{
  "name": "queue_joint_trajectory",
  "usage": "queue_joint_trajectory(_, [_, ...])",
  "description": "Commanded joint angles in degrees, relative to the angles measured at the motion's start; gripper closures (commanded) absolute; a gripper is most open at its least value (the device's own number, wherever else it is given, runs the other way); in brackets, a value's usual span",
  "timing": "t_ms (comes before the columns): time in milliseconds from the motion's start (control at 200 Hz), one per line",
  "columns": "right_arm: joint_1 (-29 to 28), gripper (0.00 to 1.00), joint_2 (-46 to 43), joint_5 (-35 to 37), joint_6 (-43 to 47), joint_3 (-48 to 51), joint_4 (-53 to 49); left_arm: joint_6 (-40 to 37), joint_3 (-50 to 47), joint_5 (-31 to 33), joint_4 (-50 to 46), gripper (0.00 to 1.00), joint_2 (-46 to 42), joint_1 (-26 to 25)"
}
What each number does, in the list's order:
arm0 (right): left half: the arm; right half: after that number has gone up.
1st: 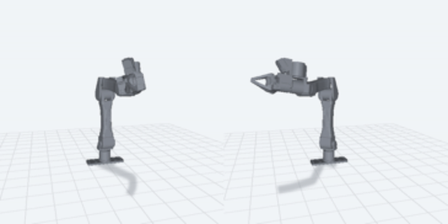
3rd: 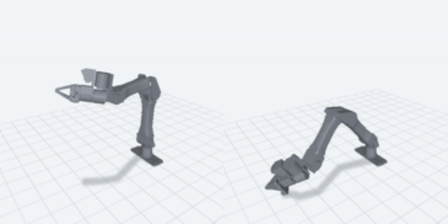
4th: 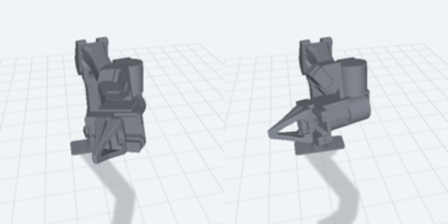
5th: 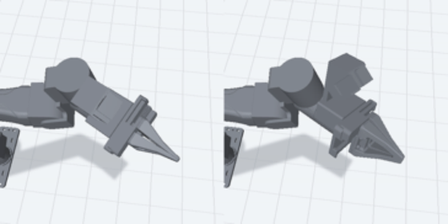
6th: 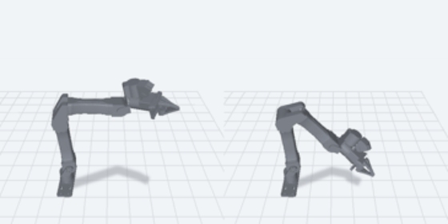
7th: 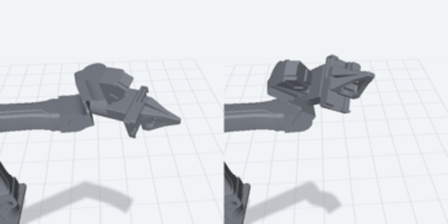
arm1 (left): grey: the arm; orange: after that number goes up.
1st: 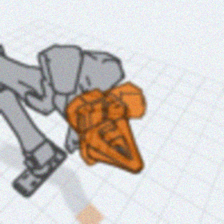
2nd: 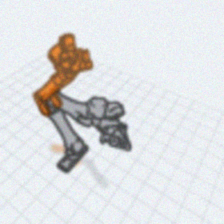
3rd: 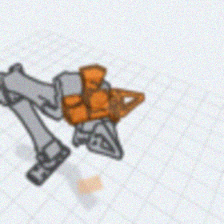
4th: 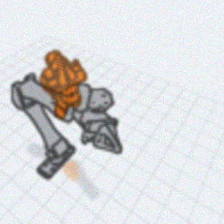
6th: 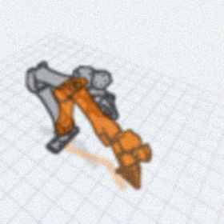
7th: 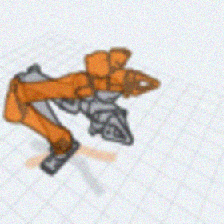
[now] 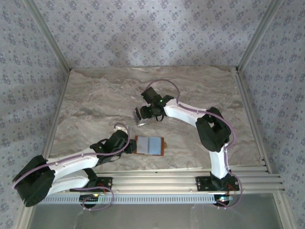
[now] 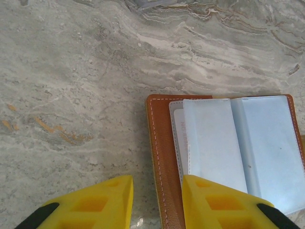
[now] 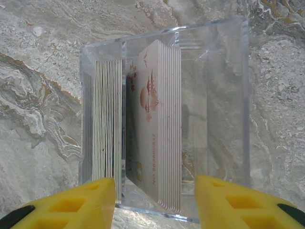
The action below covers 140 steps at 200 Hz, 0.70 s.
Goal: Put the credit cards into the card holder
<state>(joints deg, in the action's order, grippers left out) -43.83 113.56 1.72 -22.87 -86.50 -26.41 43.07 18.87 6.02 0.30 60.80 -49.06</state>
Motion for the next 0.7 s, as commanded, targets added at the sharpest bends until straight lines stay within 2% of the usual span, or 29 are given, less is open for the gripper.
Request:
queue_joint_trajectory(0, [0.2,0.5,2.0,0.7,1.7,-2.9,-2.7,-0.7,-0.5,0.0,1.2,0.68,-0.7,0.5])
queue_joint_trajectory(235, [0.7,0.51,3.3,-4.0,2.0,-4.0,-1.1,-0.7,-0.5,-0.1,1.2,0.68,-0.9,0.5])
queue_joint_trajectory(535, [0.1,0.52,0.3,-4.0,2.9,-2.5,1.1,0.2,-1.5,-0.3,2.3,0.67,-0.6,0.5])
queue_joint_trajectory(695, [0.3,0.52,-0.9,-6.6,3.4,-2.1,2.0,0.2,-1.0,-0.8,2.3,0.68,-0.3,0.5])
